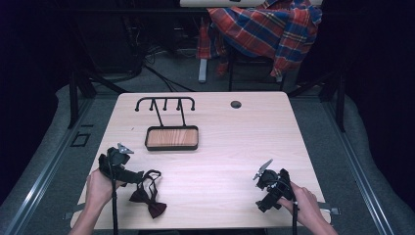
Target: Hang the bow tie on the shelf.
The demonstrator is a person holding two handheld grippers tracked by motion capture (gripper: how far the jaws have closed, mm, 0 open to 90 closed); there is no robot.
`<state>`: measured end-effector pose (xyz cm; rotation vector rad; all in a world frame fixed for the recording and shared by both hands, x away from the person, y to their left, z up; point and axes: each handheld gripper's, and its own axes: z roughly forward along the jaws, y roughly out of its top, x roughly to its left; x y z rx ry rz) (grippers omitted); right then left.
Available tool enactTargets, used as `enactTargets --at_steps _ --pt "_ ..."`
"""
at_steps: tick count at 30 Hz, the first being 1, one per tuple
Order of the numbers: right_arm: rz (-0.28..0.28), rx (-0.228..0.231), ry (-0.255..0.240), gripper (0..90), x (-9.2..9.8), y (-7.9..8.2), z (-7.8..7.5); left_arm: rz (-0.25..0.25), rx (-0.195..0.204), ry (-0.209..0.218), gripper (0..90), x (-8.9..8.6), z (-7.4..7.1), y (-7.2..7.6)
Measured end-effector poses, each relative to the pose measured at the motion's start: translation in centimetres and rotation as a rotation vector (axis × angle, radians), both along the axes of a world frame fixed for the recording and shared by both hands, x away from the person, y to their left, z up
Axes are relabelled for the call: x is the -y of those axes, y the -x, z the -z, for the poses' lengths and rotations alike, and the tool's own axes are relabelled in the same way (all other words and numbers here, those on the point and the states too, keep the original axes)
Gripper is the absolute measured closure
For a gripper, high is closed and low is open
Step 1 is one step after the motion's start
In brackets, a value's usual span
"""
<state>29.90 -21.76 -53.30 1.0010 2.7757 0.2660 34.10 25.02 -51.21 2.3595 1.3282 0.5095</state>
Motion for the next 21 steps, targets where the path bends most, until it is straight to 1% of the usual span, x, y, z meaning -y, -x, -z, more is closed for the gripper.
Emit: enactTargets --at_steps 1,2,3,4,5,6,7,8,11,12,13,14,15,16,17,18,20,21 --pt "0.003 0.0 0.007 2.1 -0.1 -0.1 0.0 -0.001 -0.006 0.002 0.0 0.0 0.1 -0.1" --pt "0.006 -0.005 0.0 2.1 -0.1 -0.2 0.0 0.002 -0.012 0.001 0.0 0.1 0.2 -0.2" --pt "0.01 -0.01 -0.009 2.1 -0.2 -0.2 0.2 0.01 -0.018 -0.005 0.1 0.2 0.3 -0.3" --pt "0.009 -0.019 0.001 2.2 -0.2 -0.2 0.2 0.014 -0.017 -0.018 0.1 0.4 0.4 -0.5" --pt "0.012 -0.023 -0.001 2.2 -0.2 -0.2 0.3 0.022 -0.027 -0.026 0.3 0.5 0.5 -0.6" --pt "0.011 -0.024 0.001 2.2 -0.2 -0.2 0.3 0.024 -0.033 -0.024 1.0 0.7 0.6 -0.8" --pt "0.012 -0.017 0.015 2.2 -0.2 -0.1 0.2 0.029 -0.036 -0.029 1.8 0.9 0.7 -0.8" --pt "0.01 -0.016 0.013 2.3 -0.2 0.0 0.2 0.037 -0.047 -0.032 3.0 1.1 0.8 -0.9" --pt "0.012 -0.008 0.004 2.7 -0.2 0.1 0.1 0.046 -0.055 -0.034 6.3 1.4 1.0 -0.9" --pt "0.013 -0.007 0.004 2.7 -0.2 0.0 0.0 0.053 -0.066 -0.036 7.3 1.5 1.2 -0.9" --pt "0.013 -0.004 0.009 2.8 -0.2 0.0 -0.1 0.057 -0.079 -0.034 8.4 1.5 1.4 -1.0" --pt "0.011 -0.008 0.009 3.0 -0.2 0.0 -0.1 0.066 -0.101 -0.032 9.3 1.5 1.6 -1.1" --pt "0.008 -0.013 0.001 3.1 -0.1 -0.1 0.1 0.071 -0.109 -0.031 13.1 1.5 1.7 -1.2" --pt "0.005 -0.019 0.014 3.1 -0.1 -0.1 0.0 0.07 -0.116 -0.028 14.7 1.5 1.9 -1.2" --pt "0.006 -0.021 0.005 3.1 -0.1 -0.1 0.2 0.073 -0.127 -0.025 15.3 1.5 2.0 -1.3" --pt "0.013 -0.023 0.0 3.3 0.0 0.0 0.2 0.084 -0.143 -0.01 18.3 1.5 2.3 -1.4" --pt "0.012 -0.017 0.003 3.7 0.1 0.1 0.0 0.096 -0.156 0.016 22.7 1.5 2.4 -1.4" --pt "0.014 -0.011 -0.001 3.9 0.2 0.2 -0.2 0.103 -0.161 0.022 24.4 1.5 2.5 -1.4"
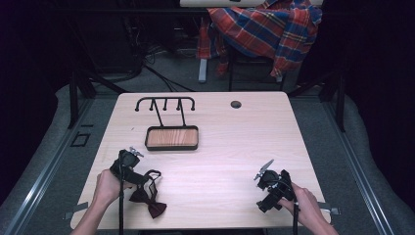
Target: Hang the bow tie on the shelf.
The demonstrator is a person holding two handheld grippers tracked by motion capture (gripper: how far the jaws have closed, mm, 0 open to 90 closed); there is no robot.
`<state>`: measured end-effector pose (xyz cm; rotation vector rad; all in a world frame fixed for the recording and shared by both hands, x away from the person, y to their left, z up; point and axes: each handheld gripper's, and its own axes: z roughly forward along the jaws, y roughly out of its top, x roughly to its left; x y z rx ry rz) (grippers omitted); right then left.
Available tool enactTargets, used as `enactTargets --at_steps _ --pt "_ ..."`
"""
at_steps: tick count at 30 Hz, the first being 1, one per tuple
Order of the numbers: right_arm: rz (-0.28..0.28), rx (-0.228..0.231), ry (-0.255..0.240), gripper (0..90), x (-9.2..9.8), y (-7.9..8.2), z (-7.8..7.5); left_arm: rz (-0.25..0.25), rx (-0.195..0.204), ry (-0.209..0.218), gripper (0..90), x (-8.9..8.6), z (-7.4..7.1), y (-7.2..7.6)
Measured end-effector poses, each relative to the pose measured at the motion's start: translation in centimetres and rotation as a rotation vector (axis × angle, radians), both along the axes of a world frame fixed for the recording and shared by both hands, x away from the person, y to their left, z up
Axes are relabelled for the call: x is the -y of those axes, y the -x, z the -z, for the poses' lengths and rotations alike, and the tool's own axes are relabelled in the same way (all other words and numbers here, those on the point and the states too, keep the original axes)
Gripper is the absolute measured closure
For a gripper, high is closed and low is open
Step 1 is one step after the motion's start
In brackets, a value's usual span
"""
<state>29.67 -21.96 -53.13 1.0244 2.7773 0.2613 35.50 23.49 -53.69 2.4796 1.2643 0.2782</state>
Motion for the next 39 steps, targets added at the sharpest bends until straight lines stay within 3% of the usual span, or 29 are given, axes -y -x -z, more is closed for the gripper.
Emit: enactTargets --at_steps 5,9,16,20,26,32,35,36,39 --pt "0.009 0.005 -0.03 4.7 -0.1 -0.2 0.0 0.014 -0.022 0.022 33.5 0.1 0.5 -0.3" --pt "0.001 -0.015 -0.006 5.1 0.0 -0.3 0.2 0.033 -0.046 0.022 44.1 0.2 0.8 -0.4" --pt "0.002 0.02 -0.012 6.2 0.1 -0.1 -0.4 0.072 -0.077 0.002 59.8 0.5 1.4 -0.4" --pt "-0.004 0.005 -0.01 6.5 -0.1 -0.2 -0.1 0.08 -0.07 -0.001 69.9 0.5 1.3 -0.4" --pt "0.003 0.025 -0.023 6.7 0.3 0.2 -0.6 0.118 -0.047 -0.02 85.9 1.0 1.0 0.1" --pt "-0.001 0.007 -0.011 6.9 0.1 -0.3 -0.2 0.118 -0.043 -0.029 88.4 1.0 0.9 0.1" --pt "0.017 0.022 -0.034 6.9 0.2 0.0 -0.1 0.113 -0.019 -0.022 88.5 0.9 0.4 0.5" --pt "0.003 0.015 -0.006 6.9 0.3 0.0 -0.5 0.11 -0.007 -0.017 88.5 0.9 0.1 0.6" --pt "0.008 0.025 -0.019 7.0 0.3 -0.1 -0.6 0.09 0.026 -0.003 88.6 0.6 -0.6 0.8"
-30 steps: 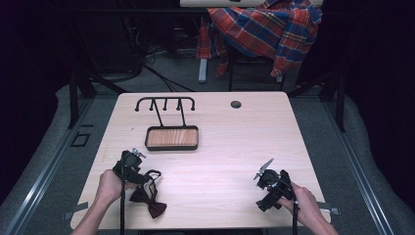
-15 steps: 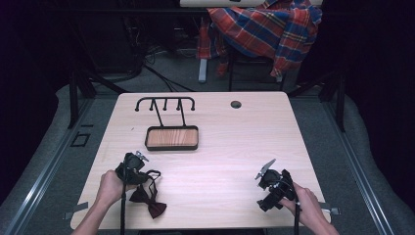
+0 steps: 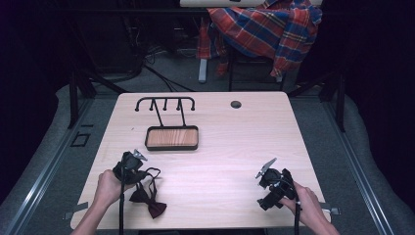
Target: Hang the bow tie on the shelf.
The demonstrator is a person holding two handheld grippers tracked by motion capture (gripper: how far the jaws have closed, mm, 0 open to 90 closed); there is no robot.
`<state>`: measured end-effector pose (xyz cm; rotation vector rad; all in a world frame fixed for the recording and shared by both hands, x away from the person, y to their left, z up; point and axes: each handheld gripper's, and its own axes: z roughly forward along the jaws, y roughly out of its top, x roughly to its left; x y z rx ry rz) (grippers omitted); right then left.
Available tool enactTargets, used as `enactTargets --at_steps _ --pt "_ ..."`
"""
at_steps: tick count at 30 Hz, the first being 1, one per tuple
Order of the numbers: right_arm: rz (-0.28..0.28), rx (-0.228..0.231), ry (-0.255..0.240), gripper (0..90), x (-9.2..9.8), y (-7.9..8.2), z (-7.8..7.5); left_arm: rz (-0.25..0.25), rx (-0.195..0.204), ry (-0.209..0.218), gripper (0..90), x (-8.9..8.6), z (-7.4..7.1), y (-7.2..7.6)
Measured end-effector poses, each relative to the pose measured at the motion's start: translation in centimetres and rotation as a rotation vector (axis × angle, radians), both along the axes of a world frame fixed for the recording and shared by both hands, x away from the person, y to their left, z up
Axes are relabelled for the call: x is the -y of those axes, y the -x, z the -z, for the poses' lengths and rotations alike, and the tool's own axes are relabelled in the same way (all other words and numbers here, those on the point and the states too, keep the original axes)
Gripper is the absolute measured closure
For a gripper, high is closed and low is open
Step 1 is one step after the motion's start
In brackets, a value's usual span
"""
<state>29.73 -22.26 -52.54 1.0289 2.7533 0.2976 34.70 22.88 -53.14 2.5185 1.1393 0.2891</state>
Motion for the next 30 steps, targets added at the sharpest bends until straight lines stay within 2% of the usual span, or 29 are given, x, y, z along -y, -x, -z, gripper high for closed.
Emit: enactTargets --at_steps 3,6,9,10,12,13,14,15,16,18,23,24,25,26,28,30 --pt "-0.001 -0.006 -0.005 7.1 -0.1 -0.1 0.2 -0.016 0.027 0.018 88.7 -0.3 -0.5 0.1" --pt "-0.009 -0.013 0.015 7.1 0.1 -0.1 0.2 -0.029 0.051 0.026 88.7 -0.5 -1.1 0.2" --pt "0.0 -0.003 -0.009 7.1 0.3 0.1 0.0 -0.038 0.076 0.041 88.8 -0.6 -1.7 0.6" --pt "-0.004 0.002 0.006 7.1 0.3 0.1 -0.2 -0.04 0.086 0.046 88.9 -0.7 -1.8 0.8" --pt "0.002 0.003 -0.008 7.1 0.4 0.0 -0.2 -0.042 0.098 0.059 88.9 -0.8 -2.2 1.0" --pt "0.013 0.008 -0.034 7.2 0.4 -0.1 0.1 -0.044 0.109 0.066 89.0 -0.8 -2.5 1.1" --pt "0.002 -0.005 -0.007 7.2 0.3 -0.2 0.1 -0.041 0.109 0.066 89.0 -0.9 -2.6 1.1" --pt "0.008 -0.005 -0.018 7.2 0.3 -0.2 0.2 -0.042 0.115 0.063 89.1 -0.8 -2.8 1.1" --pt "0.002 -0.01 -0.004 7.2 0.4 -0.3 0.2 -0.042 0.125 0.062 89.1 -0.8 -2.9 1.2" --pt "0.003 -0.013 -0.006 7.3 0.5 -0.2 0.1 -0.041 0.139 0.063 89.1 -0.7 -3.2 1.4" --pt "0.002 0.01 -0.001 7.3 0.4 -0.1 -0.3 -0.052 0.165 0.088 89.1 -0.9 -4.1 2.0" --pt "0.011 0.008 -0.029 7.3 0.3 -0.1 -0.1 -0.054 0.175 0.09 89.1 -1.0 -4.2 2.0" --pt "-0.004 0.0 0.001 7.3 0.3 -0.2 -0.1 -0.056 0.178 0.093 89.1 -1.1 -4.3 2.0" --pt "0.0 -0.001 -0.011 7.4 0.3 -0.2 0.1 -0.059 0.182 0.094 89.1 -1.2 -4.5 2.0" --pt "-0.003 -0.013 -0.008 7.4 0.2 -0.2 0.1 -0.06 0.184 0.095 89.1 -1.3 -4.7 2.0" --pt "-0.003 -0.005 -0.001 7.4 0.3 -0.1 0.0 -0.069 0.195 0.101 89.1 -1.5 -4.9 2.1"
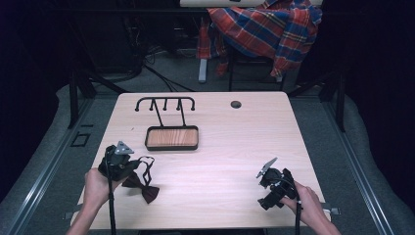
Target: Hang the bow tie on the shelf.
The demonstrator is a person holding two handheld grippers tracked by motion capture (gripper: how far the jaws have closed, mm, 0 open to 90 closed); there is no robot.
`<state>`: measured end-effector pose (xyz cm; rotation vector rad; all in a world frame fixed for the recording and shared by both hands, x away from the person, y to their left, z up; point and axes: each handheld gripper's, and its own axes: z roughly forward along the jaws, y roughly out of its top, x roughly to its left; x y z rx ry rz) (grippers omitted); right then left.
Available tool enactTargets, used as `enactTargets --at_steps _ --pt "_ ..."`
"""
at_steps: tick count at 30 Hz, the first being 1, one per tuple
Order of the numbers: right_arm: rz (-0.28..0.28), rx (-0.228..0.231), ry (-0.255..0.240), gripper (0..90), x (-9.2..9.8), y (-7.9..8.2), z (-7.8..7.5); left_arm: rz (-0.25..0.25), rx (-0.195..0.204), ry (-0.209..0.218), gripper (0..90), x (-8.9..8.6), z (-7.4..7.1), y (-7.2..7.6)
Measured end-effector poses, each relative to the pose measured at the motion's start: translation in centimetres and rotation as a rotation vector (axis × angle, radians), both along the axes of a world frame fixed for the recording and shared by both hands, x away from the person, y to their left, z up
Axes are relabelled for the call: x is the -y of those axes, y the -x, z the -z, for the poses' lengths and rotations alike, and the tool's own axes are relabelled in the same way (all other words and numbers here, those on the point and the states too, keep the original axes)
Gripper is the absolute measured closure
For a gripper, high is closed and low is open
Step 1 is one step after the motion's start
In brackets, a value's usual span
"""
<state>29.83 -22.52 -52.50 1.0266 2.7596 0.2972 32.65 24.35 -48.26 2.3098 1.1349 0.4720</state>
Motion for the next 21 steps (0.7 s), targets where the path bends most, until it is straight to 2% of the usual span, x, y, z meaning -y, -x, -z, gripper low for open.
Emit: enactTargets --at_steps 1,2,4,5,8,9,11,12,13,14,19,21 --pt "0.01 0.005 -0.03 7.4 0.0 0.1 0.1 0.0 -0.001 0.005 89.1 -0.1 -0.1 0.0" --pt "-0.001 0.006 -0.001 7.4 0.0 0.0 -0.1 0.0 -0.001 0.005 89.1 -0.1 -0.1 0.0" --pt "0.0 0.004 -0.008 7.5 0.0 -0.1 0.0 -0.009 0.008 0.008 89.1 -0.4 -0.4 0.0" --pt "-0.005 -0.002 0.011 7.5 0.0 -0.2 0.0 -0.01 0.012 0.01 89.1 -0.5 -0.5 -0.1" --pt "0.004 -0.008 -0.001 7.8 -0.1 -0.2 0.3 -0.021 0.018 0.008 89.1 -0.8 -0.6 -0.3" --pt "-0.002 -0.004 0.016 7.8 0.0 -0.2 0.2 -0.025 0.024 0.01 89.1 -0.9 -0.7 -0.3" --pt "0.009 0.0 -0.016 7.8 0.0 -0.1 0.2 -0.035 0.03 0.018 89.2 -1.2 -0.9 -0.3" --pt "0.007 0.007 -0.008 7.9 0.0 -0.1 0.2 -0.036 0.029 0.021 89.2 -1.3 -1.0 -0.4" --pt "-0.001 0.004 0.021 7.9 0.0 -0.1 0.0 -0.039 0.033 0.022 89.2 -1.3 -1.1 -0.4" --pt "0.002 -0.002 0.002 7.9 -0.1 -0.1 0.1 -0.039 0.033 0.024 89.1 -1.4 -1.2 -0.4" --pt "-0.003 -0.005 0.02 8.2 -0.1 -0.1 0.3 -0.047 0.046 0.023 89.1 -1.5 -1.5 -0.7" --pt "-0.001 -0.007 0.013 8.3 -0.1 0.0 0.3 -0.046 0.047 0.022 89.1 -1.5 -1.6 -0.8"
